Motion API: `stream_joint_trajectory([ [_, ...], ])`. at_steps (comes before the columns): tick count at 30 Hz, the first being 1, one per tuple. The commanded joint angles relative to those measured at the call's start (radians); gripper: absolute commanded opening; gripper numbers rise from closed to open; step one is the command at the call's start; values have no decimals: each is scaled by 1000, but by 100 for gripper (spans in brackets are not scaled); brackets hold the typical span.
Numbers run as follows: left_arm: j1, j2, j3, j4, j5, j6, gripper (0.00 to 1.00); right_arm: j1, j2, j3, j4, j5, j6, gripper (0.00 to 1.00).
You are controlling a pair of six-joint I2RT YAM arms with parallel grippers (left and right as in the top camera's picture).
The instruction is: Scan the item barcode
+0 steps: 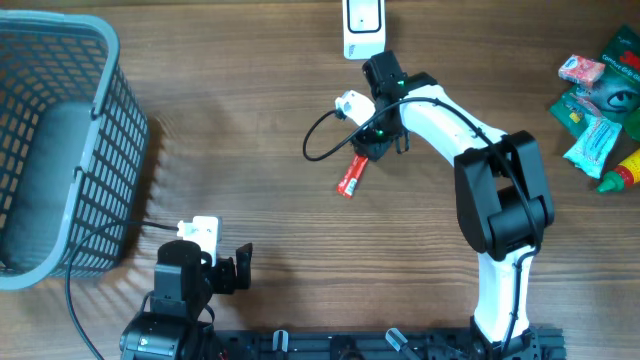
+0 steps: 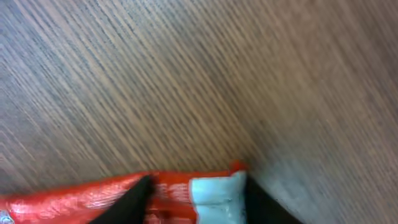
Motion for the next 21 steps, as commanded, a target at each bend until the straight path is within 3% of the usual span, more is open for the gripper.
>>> stream_joint_trajectory([
  [1, -5, -1, -1, 3, -10, -2, 100, 12, 143, -99, -37, 25, 45, 10],
  [2, -5, -1, -1, 3, -10, -2, 100, 12, 143, -99, -36, 25, 58, 4],
  [12, -5, -1, -1, 3, -10, -2, 100, -4, 80, 36, -51, 85, 439, 4],
  [21, -5, -1, -1, 3, -10, -2, 100, -64, -341, 43, -34, 85, 703, 5],
])
